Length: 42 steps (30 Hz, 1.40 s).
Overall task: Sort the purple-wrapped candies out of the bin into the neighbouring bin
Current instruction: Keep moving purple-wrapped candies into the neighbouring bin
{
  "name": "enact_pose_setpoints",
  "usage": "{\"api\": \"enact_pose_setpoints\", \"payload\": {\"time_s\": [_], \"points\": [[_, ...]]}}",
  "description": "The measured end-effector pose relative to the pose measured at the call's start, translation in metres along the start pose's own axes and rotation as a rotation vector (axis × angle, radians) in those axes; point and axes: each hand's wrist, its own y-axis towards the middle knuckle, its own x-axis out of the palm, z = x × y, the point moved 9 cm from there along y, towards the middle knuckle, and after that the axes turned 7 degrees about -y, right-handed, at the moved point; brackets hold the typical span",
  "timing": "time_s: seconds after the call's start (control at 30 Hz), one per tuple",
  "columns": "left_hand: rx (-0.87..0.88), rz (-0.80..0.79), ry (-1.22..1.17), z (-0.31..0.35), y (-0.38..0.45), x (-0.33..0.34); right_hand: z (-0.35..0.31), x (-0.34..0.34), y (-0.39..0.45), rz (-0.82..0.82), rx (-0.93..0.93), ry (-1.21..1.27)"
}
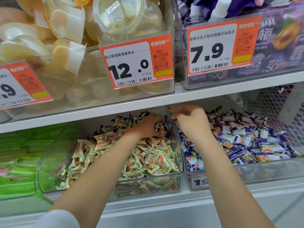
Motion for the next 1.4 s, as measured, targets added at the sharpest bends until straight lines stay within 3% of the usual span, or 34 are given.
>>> {"api": "enact_pose_setpoints", "payload": {"time_s": [0.13,0.43,0.63,0.77,0.9,1.17,1.27,1.4], "points": [[0.009,-0.035,-0.007,0.006,-0.004,0.005,-0.006,0.004,-0.002,0.019,-0.031,-0.006],[-0.092,-0.111,0.287,0.005,-0.003,0.018,-0.005,0.001,-0.003,0.039,-0.002,0.037],[-0.035,-0.071,0.181,0.012,-0.003,0.014,-0.002,-0.011,-0.004,0.039,0.007,0.025],[-0.086,-0.006,0.067,0.011,-0.023,-0.003,0.003,-0.016,-0.005,0.016,0.004,0.026],[-0.053,0.072,0.099,0.033,-0.057,-0.031,0.006,-0.026,-0.01,0.01,0.001,-0.019],[0.107,0.124,-0.182,0.109,-0.116,-0.049,-0.027,0.0,-0.046,-0.31,-0.373,-0.051],[0.131,0.129,-0.224,0.131,-0.118,-0.051,-0.029,-0.013,-0.049,-0.243,-0.381,0.076],[0.136,0.191,-0.316,0.155,-0.108,-0.05,-0.011,-0.044,-0.038,-0.135,-0.232,0.298]]}}
